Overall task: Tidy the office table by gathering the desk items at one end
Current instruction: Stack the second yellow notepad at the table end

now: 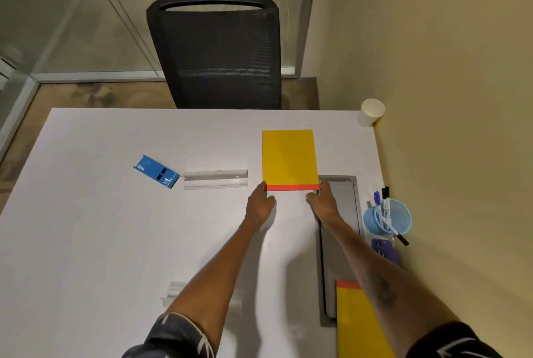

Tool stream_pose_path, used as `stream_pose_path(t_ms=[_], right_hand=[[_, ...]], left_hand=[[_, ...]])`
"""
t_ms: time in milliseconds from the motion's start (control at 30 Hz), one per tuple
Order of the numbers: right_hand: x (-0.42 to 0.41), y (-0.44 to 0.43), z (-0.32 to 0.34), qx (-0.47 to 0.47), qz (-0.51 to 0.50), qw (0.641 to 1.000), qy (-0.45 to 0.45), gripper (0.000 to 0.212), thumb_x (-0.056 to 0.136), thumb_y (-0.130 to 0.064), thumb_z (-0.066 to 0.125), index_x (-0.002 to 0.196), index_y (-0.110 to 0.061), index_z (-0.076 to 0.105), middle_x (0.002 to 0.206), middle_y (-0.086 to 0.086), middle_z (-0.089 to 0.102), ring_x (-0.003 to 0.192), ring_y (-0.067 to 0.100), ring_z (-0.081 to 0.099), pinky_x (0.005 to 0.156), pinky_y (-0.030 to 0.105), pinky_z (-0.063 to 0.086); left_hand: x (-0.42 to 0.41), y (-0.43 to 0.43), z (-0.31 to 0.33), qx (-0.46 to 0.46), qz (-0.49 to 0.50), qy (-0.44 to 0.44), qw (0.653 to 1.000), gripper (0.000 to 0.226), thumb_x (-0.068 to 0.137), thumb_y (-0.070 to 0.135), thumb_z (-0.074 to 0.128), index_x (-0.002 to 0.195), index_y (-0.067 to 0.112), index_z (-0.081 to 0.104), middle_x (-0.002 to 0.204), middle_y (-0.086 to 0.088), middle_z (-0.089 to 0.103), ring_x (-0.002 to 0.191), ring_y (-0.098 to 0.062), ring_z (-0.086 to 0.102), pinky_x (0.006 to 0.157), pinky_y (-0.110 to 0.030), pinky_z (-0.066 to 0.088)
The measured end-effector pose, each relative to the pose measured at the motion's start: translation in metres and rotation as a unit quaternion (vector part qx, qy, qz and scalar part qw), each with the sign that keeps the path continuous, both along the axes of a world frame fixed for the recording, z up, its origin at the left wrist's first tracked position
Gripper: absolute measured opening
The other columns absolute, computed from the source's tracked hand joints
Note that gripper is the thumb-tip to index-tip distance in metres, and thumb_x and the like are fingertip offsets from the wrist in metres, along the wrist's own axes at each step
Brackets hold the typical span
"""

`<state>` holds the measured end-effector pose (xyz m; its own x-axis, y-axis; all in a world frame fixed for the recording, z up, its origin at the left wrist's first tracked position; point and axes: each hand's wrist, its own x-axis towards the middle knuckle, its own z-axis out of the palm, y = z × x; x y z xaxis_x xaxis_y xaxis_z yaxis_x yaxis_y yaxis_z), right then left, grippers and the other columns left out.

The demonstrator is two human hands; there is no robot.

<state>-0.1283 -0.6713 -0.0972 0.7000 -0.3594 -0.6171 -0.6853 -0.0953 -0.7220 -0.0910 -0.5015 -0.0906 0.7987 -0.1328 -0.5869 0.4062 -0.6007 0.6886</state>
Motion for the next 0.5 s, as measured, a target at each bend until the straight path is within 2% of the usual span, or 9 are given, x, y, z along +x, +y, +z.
stream_pose_path(t_ms=[133, 233, 300, 367, 500], right_hand=[[0.005, 0.004, -0.008, -0.037, -0.025, 0.999, -0.006, 0.039, 0.093, -0.001, 0.053, 0.131, -0.008, 0.048, 0.115, 0.014, 0.061, 0.097, 0.019, 0.053, 0.08, 0.029, 0.042], [0.01, 0.004, -0.011, -0.036, -0.036, 0.999, -0.013, 0.017, 0.092, -0.001, 0.053, 0.105, -0.012, 0.054, 0.092, 0.006, 0.054, 0.079, 0.017, 0.05, 0.07, 0.027, 0.042], [0.014, 0.002, -0.011, -0.026, -0.043, 0.999, -0.017, 0.015, 0.09, 0.0, 0.054, 0.096, -0.014, 0.053, 0.084, 0.004, 0.052, 0.069, 0.015, 0.046, 0.06, 0.022, 0.037], [0.016, -0.001, -0.008, -0.018, -0.068, 0.997, -0.027, 0.016, 0.089, 0.002, 0.055, 0.093, -0.012, 0.055, 0.081, 0.003, 0.055, 0.067, 0.015, 0.048, 0.059, 0.022, 0.038], [0.017, -0.003, -0.003, -0.026, -0.124, 0.99, -0.059, 0.018, 0.089, 0.006, 0.051, 0.09, -0.011, 0.057, 0.086, 0.011, 0.057, 0.076, 0.024, 0.052, 0.068, 0.034, 0.041]], left_hand=[[-0.002, -0.003, -0.006, 0.022, -0.014, 0.003, 1.0, 0.046, 0.1, 0.013, 0.049, 0.145, 0.002, 0.042, 0.14, -0.016, 0.055, 0.13, -0.033, 0.053, 0.107, -0.035, 0.041], [-0.002, -0.002, -0.008, 0.029, -0.001, 0.006, 1.0, 0.038, 0.099, 0.011, 0.046, 0.135, 0.002, 0.05, 0.128, -0.019, 0.062, 0.119, -0.035, 0.059, 0.093, -0.032, 0.044], [-0.002, -0.001, -0.006, 0.02, 0.016, 0.012, 1.0, 0.044, 0.098, 0.011, 0.047, 0.142, 0.001, 0.047, 0.138, -0.02, 0.057, 0.128, -0.035, 0.054, 0.106, -0.036, 0.042], [-0.003, 0.0, -0.003, 0.008, 0.036, 0.013, 0.999, 0.049, 0.099, 0.01, 0.048, 0.147, 0.003, 0.043, 0.146, -0.015, 0.052, 0.135, -0.031, 0.049, 0.115, -0.037, 0.037], [-0.007, 0.0, 0.0, -0.01, 0.047, 0.005, 0.999, 0.044, 0.098, 0.008, 0.049, 0.142, 0.001, 0.048, 0.143, -0.018, 0.054, 0.132, -0.035, 0.051, 0.114, -0.042, 0.04]])
